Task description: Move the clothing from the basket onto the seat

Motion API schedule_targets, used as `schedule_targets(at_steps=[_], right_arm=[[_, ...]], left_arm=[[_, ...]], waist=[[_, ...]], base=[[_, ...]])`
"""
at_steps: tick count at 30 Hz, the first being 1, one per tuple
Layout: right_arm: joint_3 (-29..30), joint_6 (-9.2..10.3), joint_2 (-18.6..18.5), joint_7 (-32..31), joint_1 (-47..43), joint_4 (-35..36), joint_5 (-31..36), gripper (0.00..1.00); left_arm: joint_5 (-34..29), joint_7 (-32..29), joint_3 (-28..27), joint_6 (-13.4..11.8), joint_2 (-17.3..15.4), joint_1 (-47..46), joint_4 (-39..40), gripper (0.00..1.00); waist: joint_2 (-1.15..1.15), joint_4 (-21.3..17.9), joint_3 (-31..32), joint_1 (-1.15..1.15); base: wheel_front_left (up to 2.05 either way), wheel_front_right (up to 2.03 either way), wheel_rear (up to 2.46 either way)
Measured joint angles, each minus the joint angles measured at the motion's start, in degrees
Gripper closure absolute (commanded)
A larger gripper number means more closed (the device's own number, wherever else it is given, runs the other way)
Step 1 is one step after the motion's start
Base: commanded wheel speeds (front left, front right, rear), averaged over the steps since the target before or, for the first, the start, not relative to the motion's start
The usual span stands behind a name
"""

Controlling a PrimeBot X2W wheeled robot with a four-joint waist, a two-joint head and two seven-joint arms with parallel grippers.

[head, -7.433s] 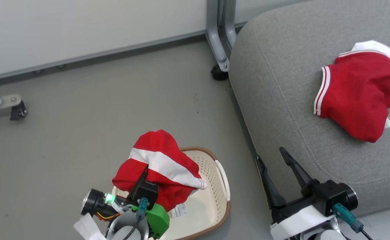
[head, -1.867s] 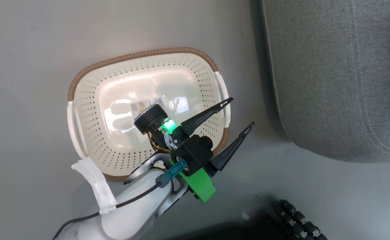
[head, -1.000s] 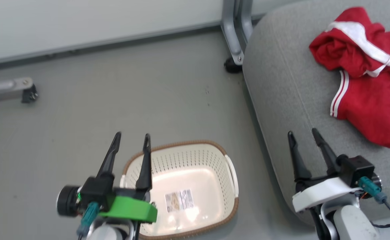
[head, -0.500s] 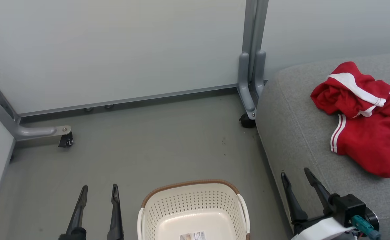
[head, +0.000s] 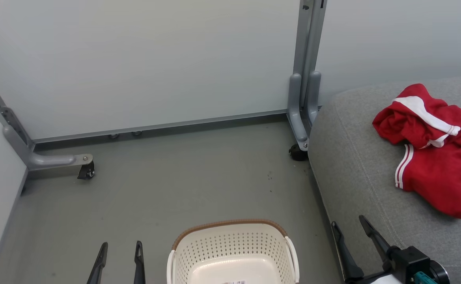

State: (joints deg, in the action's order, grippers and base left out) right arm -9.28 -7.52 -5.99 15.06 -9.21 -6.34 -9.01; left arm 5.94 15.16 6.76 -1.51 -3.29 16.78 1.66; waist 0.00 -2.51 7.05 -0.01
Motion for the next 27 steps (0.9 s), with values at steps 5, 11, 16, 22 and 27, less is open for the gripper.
schedule_targets(at_steps=[5,11,16,22,27], right_arm=[[0.37,0.0,0.31,0.0,-0.2,0.21,0.08,0.0],[0.69,0.0,0.51,0.0,-0.51,0.27,0.1,0.0],[0.78,-0.01,0.76,-0.02,-0.99,-0.73,0.07,1.0],[0.89,-0.01,1.03,-0.66,-1.54,-2.35,-3.23,1.0],[1.48,-0.01,0.94,-1.86,-1.02,-2.7,-9.09,1.0]], left_arm=[[-0.42,0.0,-0.49,0.97,0.18,0.21,-0.36,0.0],[-0.49,0.0,-0.68,1.51,0.32,0.2,-0.74,0.0],[-0.46,-0.02,-0.48,1.72,0.4,0.26,-2.13,1.0],[2.98,-0.55,-0.52,1.74,0.44,0.25,-3.7,1.0],[9.17,-1.66,-0.87,2.1,0.31,-0.25,-4.3,1.0]], waist=[[0.0,0.01,0.3,0.0],[0.0,0.35,0.51,0.0],[0.0,0.61,0.57,0.0],[0.0,0.67,0.34,0.0],[0.0,0.73,0.04,0.0]], base=[[0.0,0.0,0.0],[0.0,0.0,0.0],[0.0,0.0,0.0],[0.0,0.0,0.0],[0.0,0.0,0.0]])
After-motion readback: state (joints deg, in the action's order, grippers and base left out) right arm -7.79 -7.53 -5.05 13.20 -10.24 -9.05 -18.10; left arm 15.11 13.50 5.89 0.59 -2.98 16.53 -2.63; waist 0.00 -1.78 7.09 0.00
